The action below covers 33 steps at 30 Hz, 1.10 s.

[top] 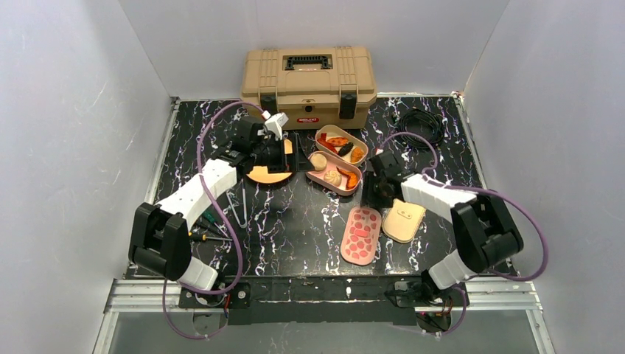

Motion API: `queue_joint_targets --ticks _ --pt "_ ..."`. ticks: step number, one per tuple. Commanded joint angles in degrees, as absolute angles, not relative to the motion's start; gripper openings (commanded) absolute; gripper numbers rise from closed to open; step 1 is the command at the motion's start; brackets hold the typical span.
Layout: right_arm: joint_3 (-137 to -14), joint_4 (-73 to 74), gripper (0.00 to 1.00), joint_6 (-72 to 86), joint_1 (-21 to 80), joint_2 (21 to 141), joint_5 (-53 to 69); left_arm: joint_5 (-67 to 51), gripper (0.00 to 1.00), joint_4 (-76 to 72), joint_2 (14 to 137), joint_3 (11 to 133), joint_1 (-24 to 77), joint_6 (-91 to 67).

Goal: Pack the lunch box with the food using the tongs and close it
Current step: Move the box lid to the center of the board, then pick up the box lid from the center of the board.

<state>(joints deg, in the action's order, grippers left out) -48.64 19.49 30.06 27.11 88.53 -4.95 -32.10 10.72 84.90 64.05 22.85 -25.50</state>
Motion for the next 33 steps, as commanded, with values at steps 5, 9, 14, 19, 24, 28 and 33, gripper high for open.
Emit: queue_joint_targets --ticks 5,9,14,19,24,28,33 --pt "-46.32 25.05 0.6 39.79 35.14 73.82 -9.5 -32.69 0.95 2.95 80.98 56.8 30.32 -32.99" --pt "-47.8 32.55 0.67 40.12 35.16 65.74 -11.5 -31.37 0.94 -1.99 80.17 52.84 35.57 -38.44" --pt "-42.02 35.11 0.68 44.38 35.2 58.37 -5.46 -29.4 0.94 -4.02 81.96 49.97 42.63 -42.72" --pt "-33.46 32.33 0.68 50.37 35.18 51.49 0.4 -29.82 0.91 -7.17 86.44 46.94 46.47 -47.52" --pt "-25.93 27.92 0.66 54.37 35.16 46.08 3.09 -29.14 0.84 -7.3 90.93 47.1 48.4 -46.36" --pt "-20.78 22.55 0.63 56.21 35.16 46.25 4.32 -28.83 0.75 -7.22 94.8 47.57 48.85 -45.31" --pt "-18.16 18.47 0.61 56.94 35.16 48.27 5.49 -28.32 0.68 -3.27 98.99 50.41 50.13 -42.6"
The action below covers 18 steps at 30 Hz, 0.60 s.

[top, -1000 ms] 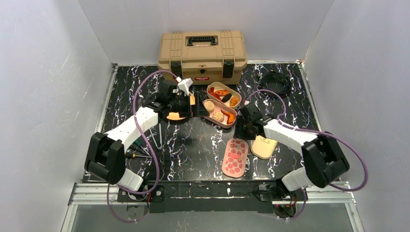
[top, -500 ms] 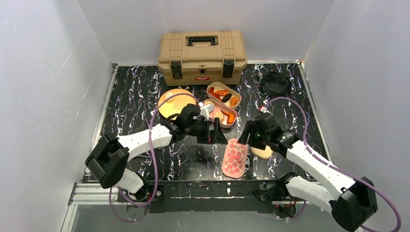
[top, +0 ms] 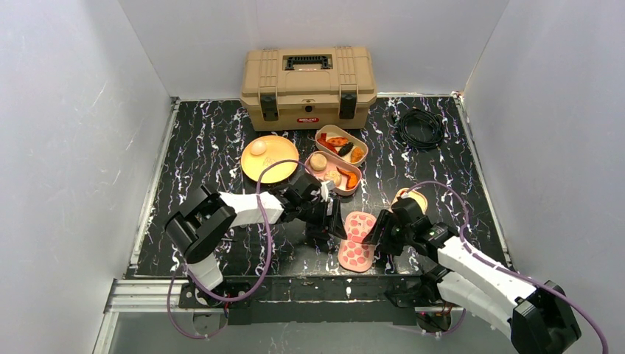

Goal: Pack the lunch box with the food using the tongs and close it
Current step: Pick up the box lid from the center of the board.

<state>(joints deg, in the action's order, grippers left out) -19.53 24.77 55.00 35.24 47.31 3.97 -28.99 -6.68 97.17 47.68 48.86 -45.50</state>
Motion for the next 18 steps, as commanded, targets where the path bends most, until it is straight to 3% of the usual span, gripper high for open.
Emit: queue_joint_targets --ticks 1,13,18 --pt "-17.68 17.46 0.61 57.18 35.16 48.33 6.26 -28.12 0.67 -2.8 99.66 50.94 50.51 -42.1" --pt "-15.55 5.75 0.57 67.54 35.16 39.61 13.8 -28.31 0.38 -1.95 103.72 52.06 50.81 -42.36" --pt "-15.66 -0.32 0.57 70.78 35.16 36.97 15.25 -27.88 0.38 -1.2 103.16 52.81 50.79 -42.15"
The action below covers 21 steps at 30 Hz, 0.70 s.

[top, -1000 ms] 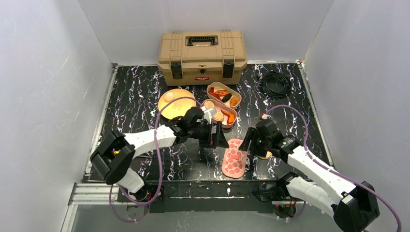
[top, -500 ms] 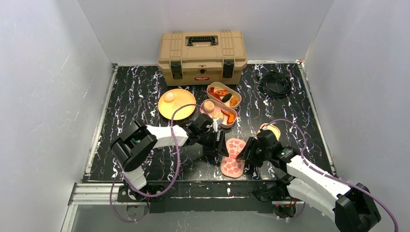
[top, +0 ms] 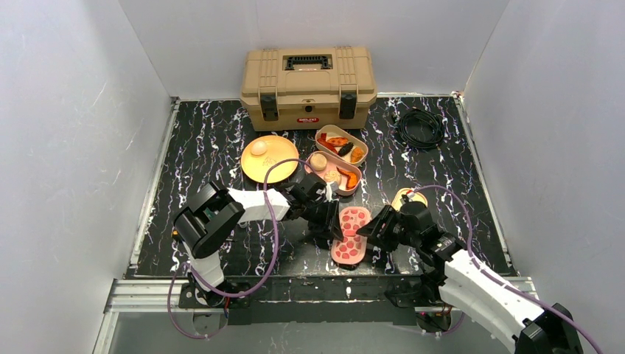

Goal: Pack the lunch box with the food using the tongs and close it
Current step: Pick up the box lid from the center of the board.

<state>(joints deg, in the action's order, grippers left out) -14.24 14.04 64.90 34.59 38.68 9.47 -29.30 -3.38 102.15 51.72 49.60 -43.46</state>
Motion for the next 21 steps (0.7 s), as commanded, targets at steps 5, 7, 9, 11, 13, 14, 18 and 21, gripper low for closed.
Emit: queue_joint_targets --ticks 5,7,9,11,13,14,18,21 --pt "-16.55 -5.12 0.54 70.27 35.22 41.2 17.3 -27.63 0.38 -0.6 102.68 53.3 50.71 -41.67" --pt "-18.2 -5.54 0.54 69.48 35.24 42.43 17.07 -27.49 0.37 -0.31 102.57 53.41 50.5 -41.57" --pt "-20.68 -3.41 0.54 67.41 35.24 43.36 16.2 -27.64 0.37 -0.35 102.42 53.51 50.09 -41.55" --pt "-23.08 -0.45 0.53 64.66 35.24 44.98 15.76 -27.88 0.36 -0.49 102.31 53.53 49.56 -41.74" --pt "-24.03 -0.09 0.47 63.2 35.24 46.79 16.41 -28.31 0.35 -0.8 102.3 53.48 48.92 -42.11" --pt "-24.12 -0.09 0.44 62.74 35.24 47.44 16.51 -28.42 0.35 -1.06 102.25 53.4 48.48 -42.29" --pt "-25.59 6.08 0.32 58.86 35.37 49.74 13.5 -29.02 0.34 -1.58 101.94 53.18 47.58 -42.84" --pt "-28.17 13.21 0.31 54.53 35.48 51.44 9.81 -28.63 0.35 -1.57 101.29 53.17 47.37 -42.69"
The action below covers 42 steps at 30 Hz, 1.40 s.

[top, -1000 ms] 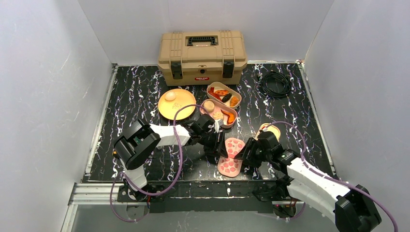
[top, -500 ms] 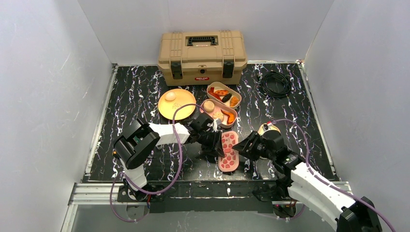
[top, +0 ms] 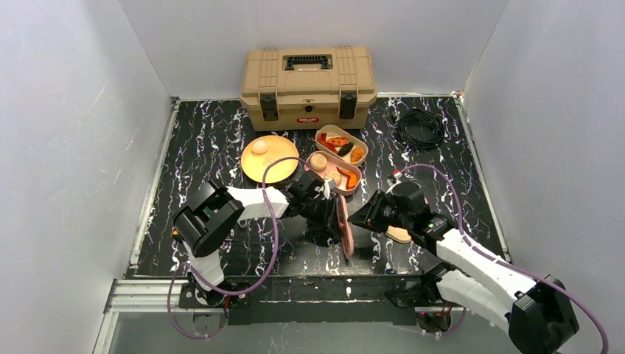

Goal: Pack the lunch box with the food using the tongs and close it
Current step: Pick up the box lid from the center of the board.

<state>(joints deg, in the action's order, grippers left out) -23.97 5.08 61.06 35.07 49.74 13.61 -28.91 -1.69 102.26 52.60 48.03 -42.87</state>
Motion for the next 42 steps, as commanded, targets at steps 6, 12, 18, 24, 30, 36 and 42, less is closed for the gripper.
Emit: queue_joint_targets --ticks 6,12,18,24,30,36,42 --pt "-27.87 11.5 0.42 51.52 35.55 54.87 11.75 -29.21 0.35 -2.0 101.16 53.39 47.06 -42.87" --pt "-28.58 8.53 0.47 51.86 37.97 57.33 11.07 -29.03 0.35 -1.43 101.49 53.96 46.95 -42.23" --pt "-29.28 6.62 0.52 52.53 39.89 58.62 11.29 -29.06 0.35 -0.8 102.22 55.14 46.67 -41.57" --pt "-30.8 7.52 0.58 52.69 42.6 60.12 8.61 -28.85 0.35 -0.9 101.71 55.02 46.55 -41.54" --pt "-31.0 8.89 0.61 52.91 44.23 62.0 6.19 -30.33 0.35 -2.62 102.03 54.73 46.48 -42.22" --pt "-33.17 20.26 0.62 53.92 44.47 56.63 -7.14 -28.69 0.39 -1.28 101.09 54.78 46.47 -41.32" --pt "-33.76 30.84 0.59 55.62 44.38 52.52 -16.31 -28.56 0.47 -1.27 99.98 54.58 46.49 -40.96"
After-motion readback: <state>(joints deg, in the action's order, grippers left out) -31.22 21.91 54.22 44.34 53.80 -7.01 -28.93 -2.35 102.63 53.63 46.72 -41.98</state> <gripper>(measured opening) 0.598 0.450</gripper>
